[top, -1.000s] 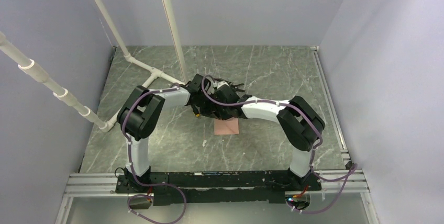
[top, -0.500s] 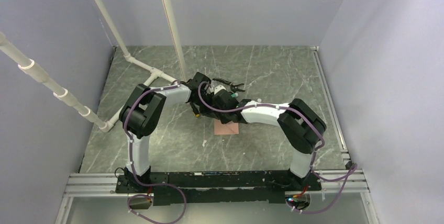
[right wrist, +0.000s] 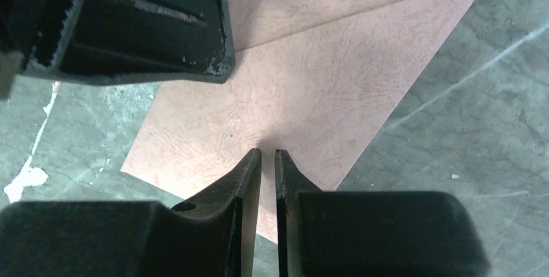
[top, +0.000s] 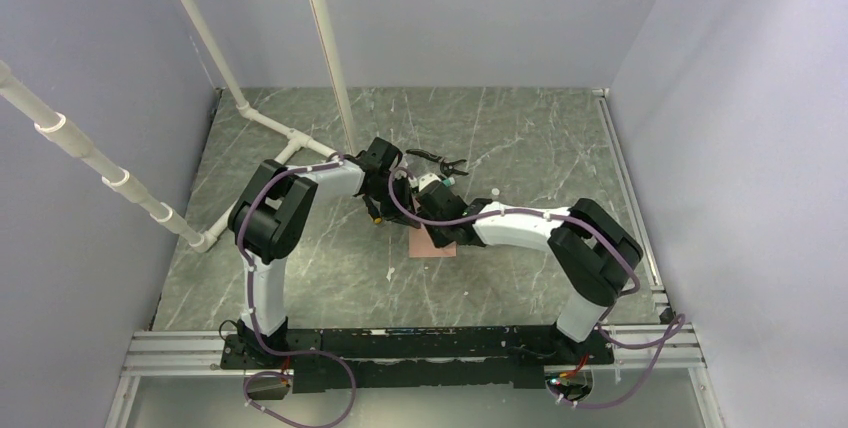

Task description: Place the letter into the envelope and seal it

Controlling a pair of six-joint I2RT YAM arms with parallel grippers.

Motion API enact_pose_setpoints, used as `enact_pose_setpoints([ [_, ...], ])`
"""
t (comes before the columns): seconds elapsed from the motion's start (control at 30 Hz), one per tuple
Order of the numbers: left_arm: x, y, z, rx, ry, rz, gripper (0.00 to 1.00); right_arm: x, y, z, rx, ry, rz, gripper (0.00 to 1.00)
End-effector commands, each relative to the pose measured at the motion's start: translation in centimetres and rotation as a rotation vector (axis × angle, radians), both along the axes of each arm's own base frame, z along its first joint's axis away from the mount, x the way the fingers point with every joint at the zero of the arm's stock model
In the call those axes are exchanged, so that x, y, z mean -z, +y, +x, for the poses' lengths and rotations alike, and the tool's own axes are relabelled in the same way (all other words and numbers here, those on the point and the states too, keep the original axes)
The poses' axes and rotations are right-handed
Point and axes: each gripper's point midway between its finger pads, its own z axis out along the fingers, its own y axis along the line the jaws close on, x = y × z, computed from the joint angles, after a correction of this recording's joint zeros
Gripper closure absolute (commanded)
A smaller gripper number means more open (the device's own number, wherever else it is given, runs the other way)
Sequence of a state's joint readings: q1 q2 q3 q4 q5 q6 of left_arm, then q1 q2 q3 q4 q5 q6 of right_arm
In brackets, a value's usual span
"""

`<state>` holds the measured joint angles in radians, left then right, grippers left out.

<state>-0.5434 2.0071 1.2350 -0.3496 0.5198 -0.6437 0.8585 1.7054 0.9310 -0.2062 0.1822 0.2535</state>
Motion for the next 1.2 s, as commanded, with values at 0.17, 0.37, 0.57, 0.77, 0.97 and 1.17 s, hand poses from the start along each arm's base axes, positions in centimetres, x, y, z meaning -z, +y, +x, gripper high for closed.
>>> enact_pose_setpoints([
  [0.17, 5.4, 4.0, -2.1, -0.023, 0.073, 0.228, 0.98, -0.6, -0.8, 0.8, 0.044, -0.035, -0.056, 0.86],
  [0.37, 5.7, 4.1, -2.3, -0.020, 0.079, 0.234, 0.98, -2.2, 1.4, 4.0, 0.061, -0.133, -0.013, 0.88],
  [0.57, 5.7, 4.3, -2.3, -0.015, 0.079, 0.236, 0.98, -1.7, 3.2, 4.7, 0.046, -0.133, 0.037, 0.88],
  [0.77, 5.6, 4.5, -2.4, -0.016, 0.076, 0.223, 0.97, 0.0, 2.1, 4.9, 0.132, -0.120, -0.005, 0.89],
  [0.97, 5.6, 4.8, -2.2, -0.027, 0.075, 0.219, 0.97, 0.8, -0.7, 5.6, 0.261, -0.142, -0.087, 0.90],
  [1.17, 5.7, 4.9, -2.2, -0.027, 0.081, 0.221, 0.97, 0.5, -2.8, 7.5, 0.332, -0.178, -0.118, 0.91],
])
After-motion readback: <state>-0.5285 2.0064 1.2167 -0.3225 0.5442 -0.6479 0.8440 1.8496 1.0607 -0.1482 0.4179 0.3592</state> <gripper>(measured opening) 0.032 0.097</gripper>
